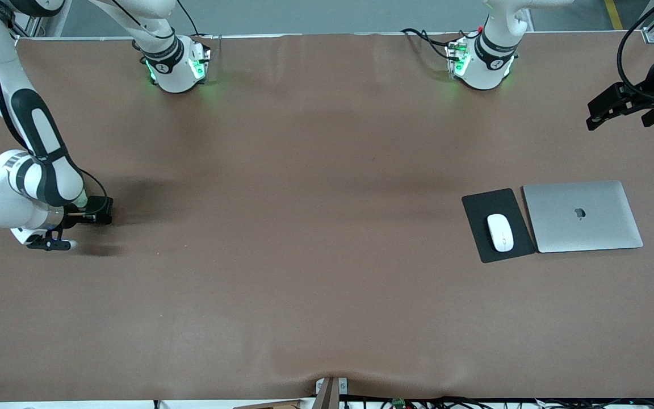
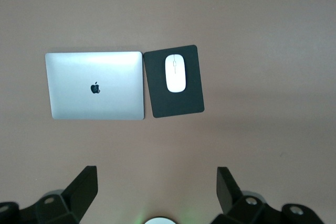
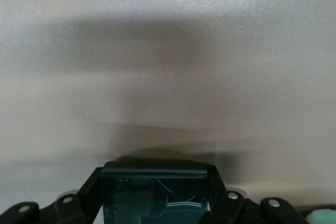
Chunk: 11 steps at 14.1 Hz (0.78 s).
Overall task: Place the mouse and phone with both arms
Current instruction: 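Lower the phone beside the plush toy and open the right gripper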
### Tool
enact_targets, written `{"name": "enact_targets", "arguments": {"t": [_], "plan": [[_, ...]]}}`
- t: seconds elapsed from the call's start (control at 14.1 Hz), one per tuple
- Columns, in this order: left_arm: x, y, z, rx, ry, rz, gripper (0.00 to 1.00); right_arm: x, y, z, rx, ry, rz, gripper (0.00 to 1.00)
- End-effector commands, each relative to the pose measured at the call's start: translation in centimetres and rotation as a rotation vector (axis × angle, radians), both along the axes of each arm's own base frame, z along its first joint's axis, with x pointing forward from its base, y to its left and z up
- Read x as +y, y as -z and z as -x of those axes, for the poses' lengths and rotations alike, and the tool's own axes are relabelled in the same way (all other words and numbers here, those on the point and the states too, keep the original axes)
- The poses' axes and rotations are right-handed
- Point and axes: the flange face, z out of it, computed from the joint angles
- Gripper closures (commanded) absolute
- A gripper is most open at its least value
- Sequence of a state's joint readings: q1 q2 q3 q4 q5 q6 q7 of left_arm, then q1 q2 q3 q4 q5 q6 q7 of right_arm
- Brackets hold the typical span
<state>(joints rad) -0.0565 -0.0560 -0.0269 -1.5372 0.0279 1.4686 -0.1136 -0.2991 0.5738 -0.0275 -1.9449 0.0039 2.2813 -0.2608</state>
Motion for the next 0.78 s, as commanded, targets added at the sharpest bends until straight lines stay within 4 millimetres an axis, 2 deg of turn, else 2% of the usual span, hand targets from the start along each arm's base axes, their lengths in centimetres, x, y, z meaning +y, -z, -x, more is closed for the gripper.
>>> {"name": "enact_targets", "arguments": {"t": [0.0,0.07,0.28,0.36,0.57,0.71], "plan": [[1.8,-0.1,1.0,-0.039,-0.026,0.007,0.00,0.0,0.3,0.2,0.006,-0.017,0.001,0.31],[1.6,-0.2,0.8,-0.043,-0.023,0.007,0.00,0.1,0.3,0.2,0.008,-0.026,0.001,0.00],[1.1,-0.4,0.6,-0.047,-0.012,0.008,0.00,0.5,-0.1,0.2,0.029,-0.048,-0.002,0.00],[0.9,-0.4,0.5,-0.047,-0.008,0.006,0.00,0.7,-1.1,-0.2,0.023,-0.053,0.000,0.00],[1.0,-0.1,0.3,-0.041,-0.006,0.006,0.00,2.5,-5.2,-1.8,-0.033,-0.093,0.025,0.00],[0.9,0.0,0.3,-0.040,-0.005,0.004,0.00,5.2,-8.1,-3.1,-0.082,-0.134,0.039,0.00]]}}
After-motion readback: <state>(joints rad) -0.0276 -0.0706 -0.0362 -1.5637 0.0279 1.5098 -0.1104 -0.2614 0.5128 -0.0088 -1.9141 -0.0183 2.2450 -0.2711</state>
